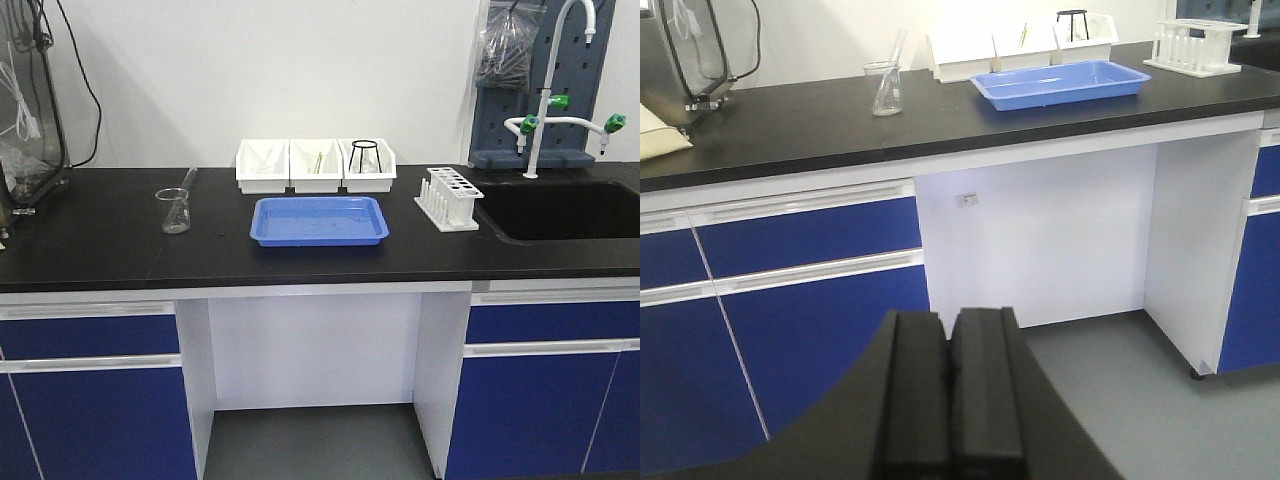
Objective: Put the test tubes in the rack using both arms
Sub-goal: 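Drive the base forward up to the lab bench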
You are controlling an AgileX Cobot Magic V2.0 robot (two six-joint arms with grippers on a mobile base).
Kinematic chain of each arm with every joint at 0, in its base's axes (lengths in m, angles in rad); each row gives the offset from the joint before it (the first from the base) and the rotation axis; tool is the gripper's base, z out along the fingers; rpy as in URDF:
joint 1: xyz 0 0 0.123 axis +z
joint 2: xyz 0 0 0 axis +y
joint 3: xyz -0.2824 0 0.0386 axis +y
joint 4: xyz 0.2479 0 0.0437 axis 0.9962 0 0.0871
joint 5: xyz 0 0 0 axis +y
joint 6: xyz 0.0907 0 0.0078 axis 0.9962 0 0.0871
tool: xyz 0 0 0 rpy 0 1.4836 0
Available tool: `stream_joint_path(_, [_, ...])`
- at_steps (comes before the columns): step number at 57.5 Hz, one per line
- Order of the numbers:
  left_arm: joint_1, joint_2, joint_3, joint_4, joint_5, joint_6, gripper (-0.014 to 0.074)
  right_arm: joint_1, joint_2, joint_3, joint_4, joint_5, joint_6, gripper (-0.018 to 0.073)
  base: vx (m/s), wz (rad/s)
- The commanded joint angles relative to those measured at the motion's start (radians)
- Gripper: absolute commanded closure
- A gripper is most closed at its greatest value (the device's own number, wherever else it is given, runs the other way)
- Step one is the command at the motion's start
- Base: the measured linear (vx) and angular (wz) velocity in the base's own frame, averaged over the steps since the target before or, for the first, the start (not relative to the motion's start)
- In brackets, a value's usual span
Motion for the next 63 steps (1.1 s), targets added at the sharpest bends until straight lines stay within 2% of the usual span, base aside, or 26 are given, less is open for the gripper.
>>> stream_joint_path(1, [0.000, -0.020, 0.026, -0.009, -0.082, 0.000, 0.0617, 0.000, -0.007, 0.010, -0.003, -0.079, -0.010, 0.0566, 0.00, 0.00])
stream_joint_path(63, [0.000, -0.020, 0.026, -0.009, -0.082, 0.000, 0.0617, 0.000, -0.007, 0.010, -0.003, -0.080, -0.010, 0.0566, 0.01, 0.00])
